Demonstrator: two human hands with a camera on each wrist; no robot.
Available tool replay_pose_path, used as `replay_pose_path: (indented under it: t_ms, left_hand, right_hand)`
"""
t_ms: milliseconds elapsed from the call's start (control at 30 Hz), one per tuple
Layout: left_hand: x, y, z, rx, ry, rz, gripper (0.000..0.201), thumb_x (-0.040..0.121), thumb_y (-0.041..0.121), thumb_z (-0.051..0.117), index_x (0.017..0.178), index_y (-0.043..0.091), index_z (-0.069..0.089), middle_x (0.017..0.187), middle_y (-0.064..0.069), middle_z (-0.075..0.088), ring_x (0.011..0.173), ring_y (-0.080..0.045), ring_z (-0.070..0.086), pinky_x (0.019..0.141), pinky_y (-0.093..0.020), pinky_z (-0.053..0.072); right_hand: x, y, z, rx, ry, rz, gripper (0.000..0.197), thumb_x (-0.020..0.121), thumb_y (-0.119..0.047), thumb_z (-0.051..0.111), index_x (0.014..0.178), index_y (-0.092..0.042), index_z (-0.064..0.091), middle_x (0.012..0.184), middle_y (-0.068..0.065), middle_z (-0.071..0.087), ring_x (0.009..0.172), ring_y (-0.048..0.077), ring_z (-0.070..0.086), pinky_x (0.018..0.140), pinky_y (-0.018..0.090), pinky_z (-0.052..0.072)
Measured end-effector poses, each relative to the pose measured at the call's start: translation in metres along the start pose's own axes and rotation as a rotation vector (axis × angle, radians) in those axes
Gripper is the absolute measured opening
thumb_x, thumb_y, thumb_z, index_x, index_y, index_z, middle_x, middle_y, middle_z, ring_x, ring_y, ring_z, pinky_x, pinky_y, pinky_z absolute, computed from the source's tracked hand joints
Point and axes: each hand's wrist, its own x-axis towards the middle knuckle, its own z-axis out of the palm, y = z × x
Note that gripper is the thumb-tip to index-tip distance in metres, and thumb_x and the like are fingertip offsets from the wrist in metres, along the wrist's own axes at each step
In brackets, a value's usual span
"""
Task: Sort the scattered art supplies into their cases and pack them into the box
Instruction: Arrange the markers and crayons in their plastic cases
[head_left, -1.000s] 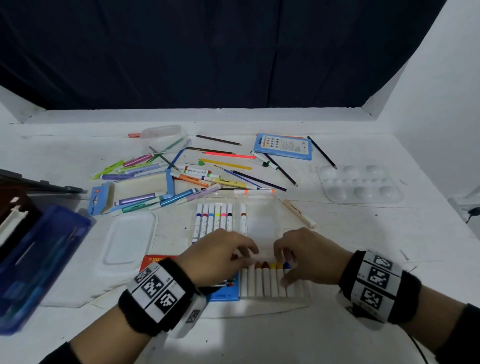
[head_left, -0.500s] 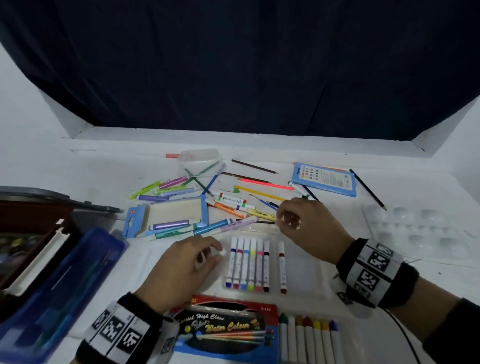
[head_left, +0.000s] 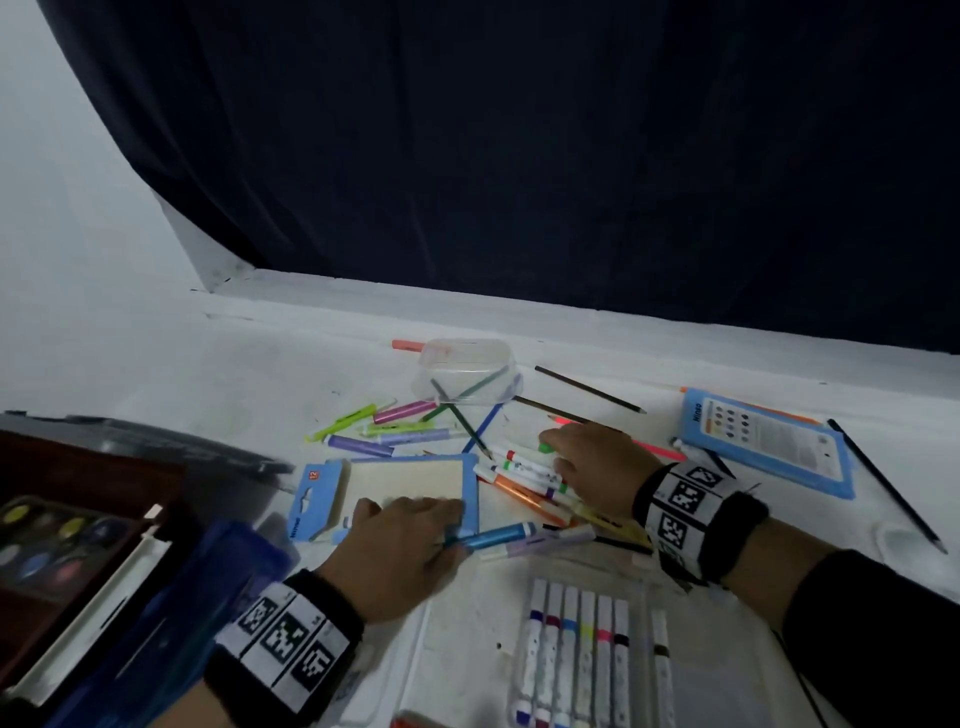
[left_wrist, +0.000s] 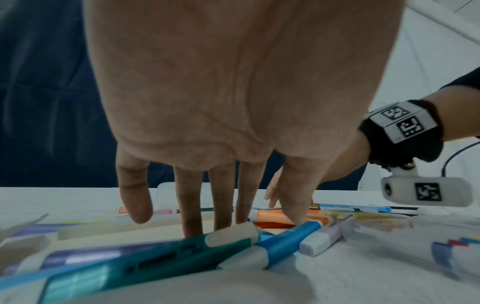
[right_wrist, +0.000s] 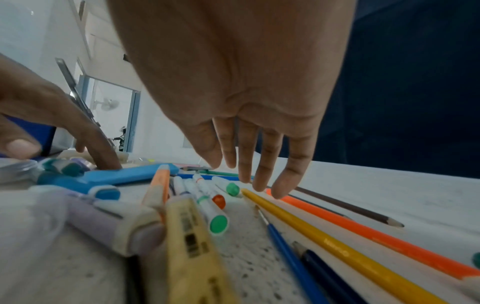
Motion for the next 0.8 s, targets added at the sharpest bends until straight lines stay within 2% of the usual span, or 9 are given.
replay_pose_path:
  t_ms: [67,167,233,333,400,467,567,733,800]
  left_hand:
    - [-0.001,-0.003,0.001,0.010,0.000,0.007,0.048,0.089,0.066,0.020,0.122,0.038,0.042,0.107,0.016,0.057,0.099,-0.013,0.055,0.085,-0.034,0.034]
    - [-0.004,-0.007,0.001,0.004,-0.002,0.015,0.069,0.076,0.069,0.005,0.128,0.041,0.040,0.107,0.016,0.058,0.098,-0.010,0.055,0.092,-0.037,0.038]
    - [-0.005,-0.009,0.001,0.005,-0.002,0.020,0.073,0.073,0.069,0.003,0.130,0.041,0.039,0.108,0.016,0.058,0.100,-0.009,0.055,0.092,-0.037,0.037]
    - [-0.006,-0.012,0.000,-0.001,-0.007,0.038,0.071,0.074,0.069,0.004,0.129,0.042,0.041,0.110,0.017,0.058,0.101,-0.007,0.055,0.092,-0.037,0.035]
    - [-0.007,-0.013,-0.001,-0.006,-0.014,0.045,0.073,0.074,0.069,0.004,0.130,0.042,0.043,0.112,0.018,0.058,0.102,-0.006,0.055,0.093,-0.035,0.034]
    - [-0.009,-0.014,-0.002,-0.002,-0.034,0.055,0.076,0.073,0.070,0.004,0.131,0.042,0.044,0.116,0.018,0.058,0.104,-0.005,0.055,0.096,-0.035,0.034]
    - [-0.013,-0.014,-0.003,-0.034,-0.043,0.067,0.079,0.072,0.070,0.005,0.133,0.041,0.046,0.120,0.018,0.059,0.109,-0.006,0.056,0.101,-0.039,0.035]
    - [-0.018,-0.019,0.000,-0.027,-0.059,0.063,0.077,0.073,0.070,0.005,0.135,0.043,0.043,0.121,0.021,0.057,0.112,-0.003,0.055,0.099,-0.037,0.033]
    - [-0.018,-0.022,0.001,-0.038,-0.058,0.061,0.075,0.075,0.070,0.008,0.135,0.044,0.043,0.122,0.021,0.058,0.113,-0.002,0.055,0.098,-0.037,0.034]
  right_hand:
    - [0.006,0.003,0.004,-0.045,-0.037,-0.004,0.031,0.099,-0.014,0.042,0.128,-0.015,0.053,0.126,0.006,0.058,0.115,0.023,0.053,0.091,0.032,0.043]
    - [0.010,0.005,0.007,-0.077,-0.009,-0.013,0.029,0.097,-0.011,0.045,0.124,-0.015,0.056,0.122,0.004,0.058,0.113,0.020,0.054,0.087,0.030,0.042]
    - [0.011,0.003,0.007,-0.078,0.013,-0.002,0.023,0.096,-0.011,0.047,0.115,-0.014,0.059,0.116,0.005,0.059,0.107,0.021,0.056,0.081,0.031,0.043]
    - [0.013,0.001,0.005,-0.044,0.058,0.021,0.018,0.095,-0.010,0.046,0.108,-0.011,0.059,0.112,0.006,0.058,0.101,0.024,0.058,0.080,0.032,0.045]
    - [0.016,0.000,0.004,0.014,0.096,0.012,0.019,0.095,-0.009,0.046,0.110,-0.013,0.056,0.112,0.005,0.054,0.098,0.024,0.058,0.080,0.036,0.050]
    - [0.018,-0.001,0.007,0.044,0.071,-0.047,0.031,0.094,-0.006,0.047,0.123,-0.016,0.056,0.118,0.003,0.052,0.102,0.023,0.057,0.085,0.038,0.051]
    - [0.021,0.001,0.016,-0.105,0.002,-0.126,0.040,0.095,-0.008,0.050,0.132,-0.021,0.055,0.124,0.002,0.054,0.112,0.021,0.051,0.091,0.036,0.050]
    - [0.017,0.005,0.013,-0.084,0.027,-0.102,0.026,0.097,-0.014,0.047,0.117,-0.016,0.063,0.116,0.004,0.056,0.110,0.023,0.051,0.091,0.035,0.047]
    - [0.010,0.006,0.005,0.026,0.084,-0.052,0.025,0.096,-0.021,0.051,0.119,-0.018,0.061,0.113,0.003,0.057,0.106,0.019,0.051,0.089,0.034,0.047]
